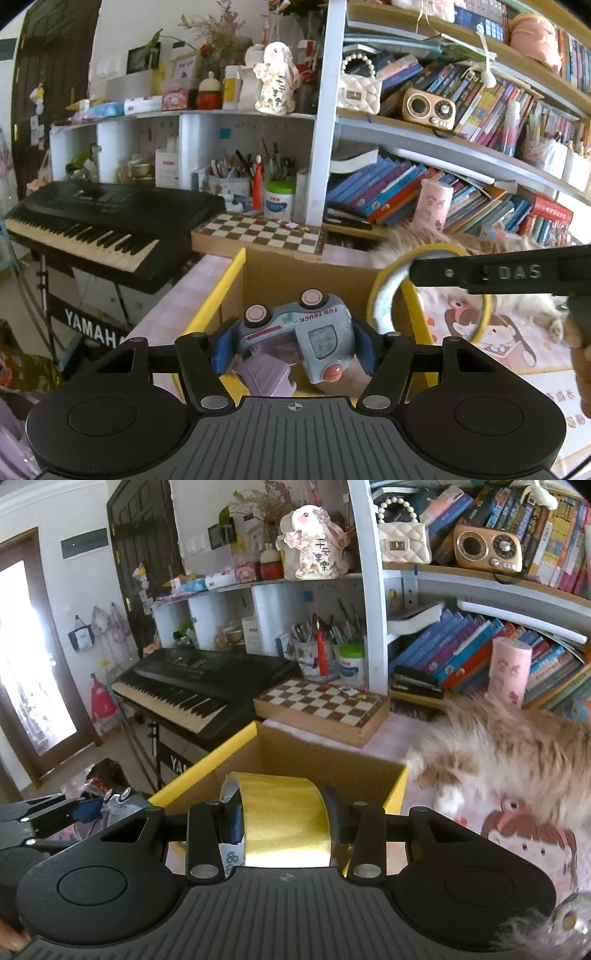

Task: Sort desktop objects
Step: 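Carry the toy truck and tape roll toward the yellow box, then lower the truck and tape into the yellow box and open both tools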

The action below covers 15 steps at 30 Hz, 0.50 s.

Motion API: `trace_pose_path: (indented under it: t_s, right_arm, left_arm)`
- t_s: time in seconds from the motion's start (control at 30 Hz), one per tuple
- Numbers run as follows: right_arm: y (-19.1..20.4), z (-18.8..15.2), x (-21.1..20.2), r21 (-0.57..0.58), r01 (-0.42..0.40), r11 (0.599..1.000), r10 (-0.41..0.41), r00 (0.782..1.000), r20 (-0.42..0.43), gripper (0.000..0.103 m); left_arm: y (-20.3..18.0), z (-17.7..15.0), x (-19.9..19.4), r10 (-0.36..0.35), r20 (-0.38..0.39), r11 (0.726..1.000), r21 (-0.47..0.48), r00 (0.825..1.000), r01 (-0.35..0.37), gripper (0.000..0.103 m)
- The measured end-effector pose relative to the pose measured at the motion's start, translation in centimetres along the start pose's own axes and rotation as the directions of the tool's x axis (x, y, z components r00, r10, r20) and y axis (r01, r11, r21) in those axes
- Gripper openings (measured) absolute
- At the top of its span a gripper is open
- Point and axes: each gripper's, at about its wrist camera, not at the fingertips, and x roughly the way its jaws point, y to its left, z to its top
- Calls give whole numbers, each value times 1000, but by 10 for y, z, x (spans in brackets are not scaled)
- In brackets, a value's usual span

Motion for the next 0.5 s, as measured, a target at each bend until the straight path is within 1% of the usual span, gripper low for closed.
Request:
trace_pose_path:
  t_s: [0.1, 0.27, 0.37, 0.5]
  right_arm:
    - [-8, 7, 21, -12, -8, 1000, 8, 1000, -9, 38]
    - [-18, 16, 63, -53, -16, 998, 14, 999, -41, 38]
    - [-20, 19, 87, -79, -25, 997, 20, 998, -66, 38]
    - [-19, 23, 119, -123, -59, 991, 45, 993, -111, 38]
  left_arm:
    - [-3, 3, 16, 11, -20, 1000, 6, 1000, -10, 63]
    - [-8, 1, 50, 33, -80, 999, 30, 996, -30, 63]
    - [-13, -1, 69, 49, -116, 997, 62, 992, -42, 64]
    - [-18, -8, 92, 69, -173, 994, 100, 983, -52, 64]
